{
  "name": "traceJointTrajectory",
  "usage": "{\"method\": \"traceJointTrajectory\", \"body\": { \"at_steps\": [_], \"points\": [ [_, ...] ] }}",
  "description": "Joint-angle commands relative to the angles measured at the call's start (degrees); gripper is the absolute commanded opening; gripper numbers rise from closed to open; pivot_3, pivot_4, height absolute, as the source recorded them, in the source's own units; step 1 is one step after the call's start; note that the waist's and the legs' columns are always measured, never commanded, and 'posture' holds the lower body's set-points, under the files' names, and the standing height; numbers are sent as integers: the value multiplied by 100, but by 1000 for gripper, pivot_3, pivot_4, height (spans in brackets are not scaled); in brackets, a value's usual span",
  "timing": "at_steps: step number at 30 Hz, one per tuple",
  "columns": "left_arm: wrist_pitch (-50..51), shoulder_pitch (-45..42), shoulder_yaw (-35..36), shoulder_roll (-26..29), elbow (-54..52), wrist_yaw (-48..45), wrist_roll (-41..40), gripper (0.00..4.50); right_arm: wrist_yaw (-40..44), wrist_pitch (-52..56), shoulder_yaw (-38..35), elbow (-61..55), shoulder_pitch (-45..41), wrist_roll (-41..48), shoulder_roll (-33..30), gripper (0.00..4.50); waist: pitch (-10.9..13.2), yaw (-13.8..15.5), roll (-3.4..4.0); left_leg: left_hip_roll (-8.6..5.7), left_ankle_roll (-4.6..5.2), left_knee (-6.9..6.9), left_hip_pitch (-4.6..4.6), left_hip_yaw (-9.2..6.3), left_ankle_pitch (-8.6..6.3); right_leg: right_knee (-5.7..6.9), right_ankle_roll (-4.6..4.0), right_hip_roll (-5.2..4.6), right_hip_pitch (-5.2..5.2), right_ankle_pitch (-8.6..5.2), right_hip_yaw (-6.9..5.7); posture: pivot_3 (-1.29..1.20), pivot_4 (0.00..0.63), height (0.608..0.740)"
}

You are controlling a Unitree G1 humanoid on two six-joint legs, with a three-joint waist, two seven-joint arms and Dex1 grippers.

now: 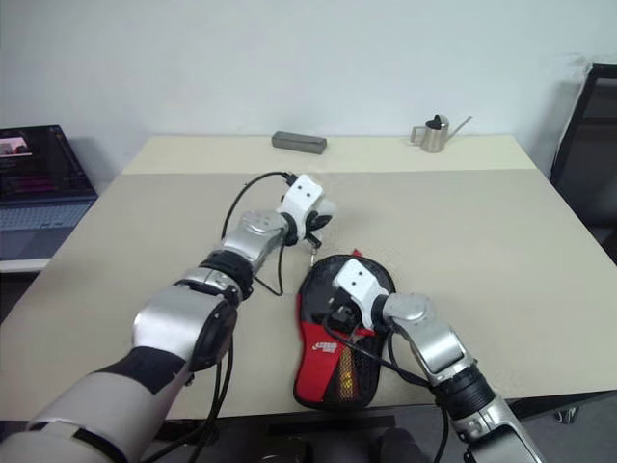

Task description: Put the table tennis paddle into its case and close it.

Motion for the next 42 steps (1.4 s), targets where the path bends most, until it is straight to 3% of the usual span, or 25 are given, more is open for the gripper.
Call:
{"method": "traceJointTrajectory", "body": {
  "at_steps": [1, 32, 42],
  "points": [
    [-166, -304, 42, -120, -92, 148, 102, 522, -83, 564, 246, 34, 419, -104, -63, 4500, 0, 5, -1, 0, 0, 0, 0, 0, 0, 0, 0, 0, 0, 0, 0, 0, 150, 740],
    [-354, -872, -220, -1076, 6, 1128, 1059, 522, -886, 1485, 441, -1188, 1171, 35, 294, 4500, -2, 24, -4, -2, 0, -3, -5, 3, 0, -8, 28, -2, 0, -16, -3, 0, 150, 740],
    [-195, -315, -686, -1335, 59, 120, 1409, 522, -965, 1488, 396, -1189, 1182, 42, 311, 4500, -7, 1, 1, -2, 0, -4, -2, 10, -1, -9, 30, -2, 2, -18, -1, 0, 150, 740]
  ]
}}
